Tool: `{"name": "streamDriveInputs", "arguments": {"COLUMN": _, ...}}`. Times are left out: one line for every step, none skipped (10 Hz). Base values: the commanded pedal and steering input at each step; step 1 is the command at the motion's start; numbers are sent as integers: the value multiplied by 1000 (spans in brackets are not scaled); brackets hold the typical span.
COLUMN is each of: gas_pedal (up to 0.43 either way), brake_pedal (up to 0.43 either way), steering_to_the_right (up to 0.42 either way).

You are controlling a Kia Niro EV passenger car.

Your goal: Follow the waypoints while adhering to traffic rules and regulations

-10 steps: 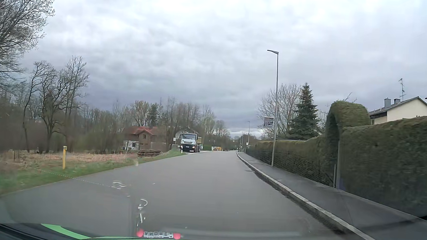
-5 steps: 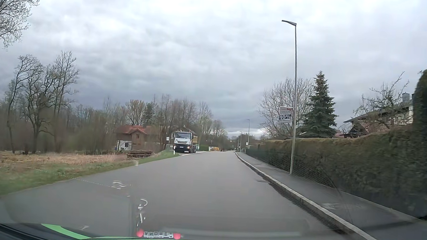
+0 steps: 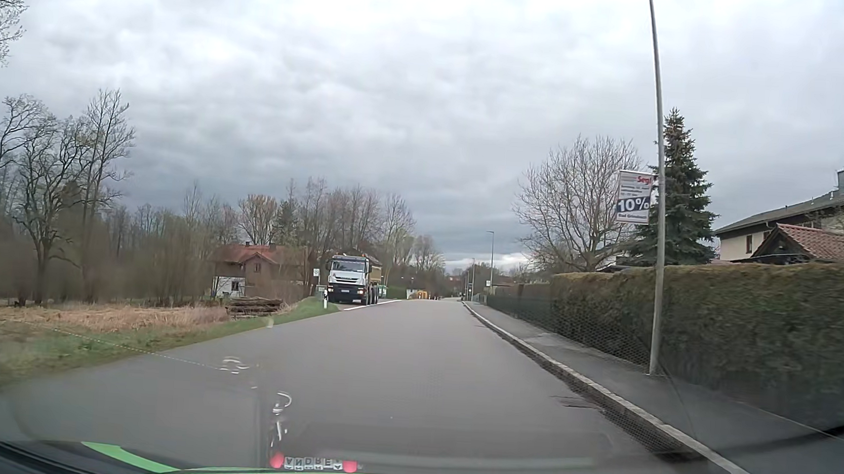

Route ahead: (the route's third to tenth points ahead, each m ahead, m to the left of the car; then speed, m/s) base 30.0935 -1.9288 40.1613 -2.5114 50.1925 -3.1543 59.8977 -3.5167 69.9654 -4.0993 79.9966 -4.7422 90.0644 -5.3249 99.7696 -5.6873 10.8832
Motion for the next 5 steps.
{"name": "streamDriveInputs", "arguments": {"gas_pedal": 47, "brake_pedal": 0, "steering_to_the_right": 8}}
{"name": "streamDriveInputs", "arguments": {"gas_pedal": 47, "brake_pedal": 0, "steering_to_the_right": 8}}
{"name": "streamDriveInputs", "arguments": {"gas_pedal": 47, "brake_pedal": 0, "steering_to_the_right": 8}}
{"name": "streamDriveInputs", "arguments": {"gas_pedal": 47, "brake_pedal": 0, "steering_to_the_right": 8}}
{"name": "streamDriveInputs", "arguments": {"gas_pedal": 47, "brake_pedal": 0, "steering_to_the_right": 8}}
